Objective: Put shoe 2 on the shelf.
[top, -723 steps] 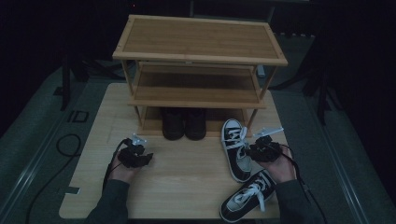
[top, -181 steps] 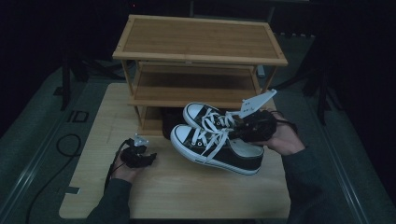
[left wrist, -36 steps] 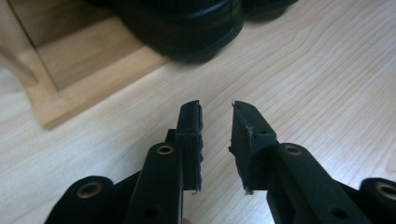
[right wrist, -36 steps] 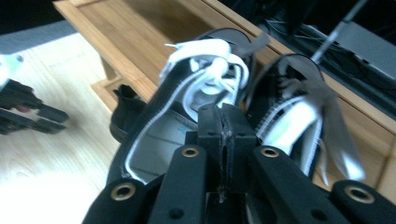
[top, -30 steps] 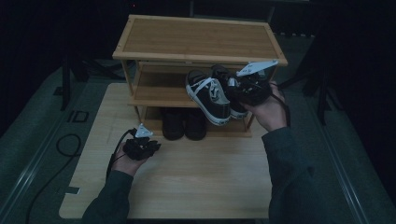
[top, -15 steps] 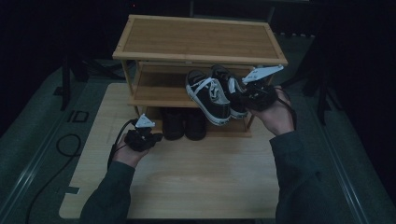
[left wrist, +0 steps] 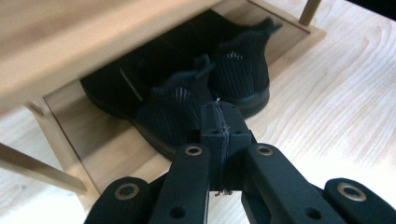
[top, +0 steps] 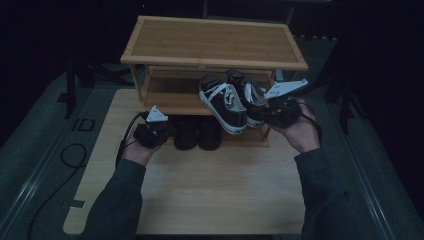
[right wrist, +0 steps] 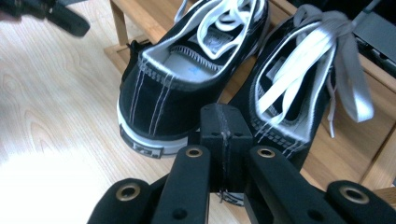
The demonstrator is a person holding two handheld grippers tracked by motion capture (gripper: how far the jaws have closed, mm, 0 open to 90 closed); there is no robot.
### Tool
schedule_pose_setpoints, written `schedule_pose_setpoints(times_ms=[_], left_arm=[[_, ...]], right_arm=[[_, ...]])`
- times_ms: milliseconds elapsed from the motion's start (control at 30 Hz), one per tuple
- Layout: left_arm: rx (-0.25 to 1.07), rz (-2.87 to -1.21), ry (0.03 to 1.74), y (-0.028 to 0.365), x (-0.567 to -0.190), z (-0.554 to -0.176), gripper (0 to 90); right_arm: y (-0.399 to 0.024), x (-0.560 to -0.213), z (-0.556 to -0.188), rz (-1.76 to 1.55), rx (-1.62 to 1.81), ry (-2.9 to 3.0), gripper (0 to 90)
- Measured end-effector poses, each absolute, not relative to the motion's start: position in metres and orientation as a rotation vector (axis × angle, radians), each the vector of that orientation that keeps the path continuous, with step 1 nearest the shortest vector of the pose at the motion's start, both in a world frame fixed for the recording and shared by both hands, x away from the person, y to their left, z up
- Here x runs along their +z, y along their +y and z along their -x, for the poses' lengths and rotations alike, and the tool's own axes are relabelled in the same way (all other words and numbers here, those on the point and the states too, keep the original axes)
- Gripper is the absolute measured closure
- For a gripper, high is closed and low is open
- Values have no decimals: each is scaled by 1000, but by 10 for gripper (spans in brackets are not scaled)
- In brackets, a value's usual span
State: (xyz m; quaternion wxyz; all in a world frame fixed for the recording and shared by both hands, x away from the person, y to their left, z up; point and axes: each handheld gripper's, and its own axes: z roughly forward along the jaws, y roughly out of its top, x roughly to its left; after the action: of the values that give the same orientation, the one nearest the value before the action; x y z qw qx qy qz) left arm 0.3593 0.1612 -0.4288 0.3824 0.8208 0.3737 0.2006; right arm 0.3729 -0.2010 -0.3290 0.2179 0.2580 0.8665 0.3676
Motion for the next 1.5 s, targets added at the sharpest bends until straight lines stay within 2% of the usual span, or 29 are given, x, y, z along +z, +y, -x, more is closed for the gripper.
schedule_pose_setpoints(times_ms=[533, 800, 867, 1500], left_arm=[[576, -2092, 932, 143, -398, -386, 900], [561, -2088, 936, 138, -391, -404, 900], [604, -2099, 938, 134, -387, -404, 896], [615, -2108, 999, 129, -391, -432, 883]], right_arm=[[-201, -354, -366, -702, 995, 2444, 886], [-202, -368, -363, -687, 974, 2477, 887], [-201, -370, -362, -682, 975, 2486, 886], [-194, -374, -351, -617, 1007, 2509, 885]])
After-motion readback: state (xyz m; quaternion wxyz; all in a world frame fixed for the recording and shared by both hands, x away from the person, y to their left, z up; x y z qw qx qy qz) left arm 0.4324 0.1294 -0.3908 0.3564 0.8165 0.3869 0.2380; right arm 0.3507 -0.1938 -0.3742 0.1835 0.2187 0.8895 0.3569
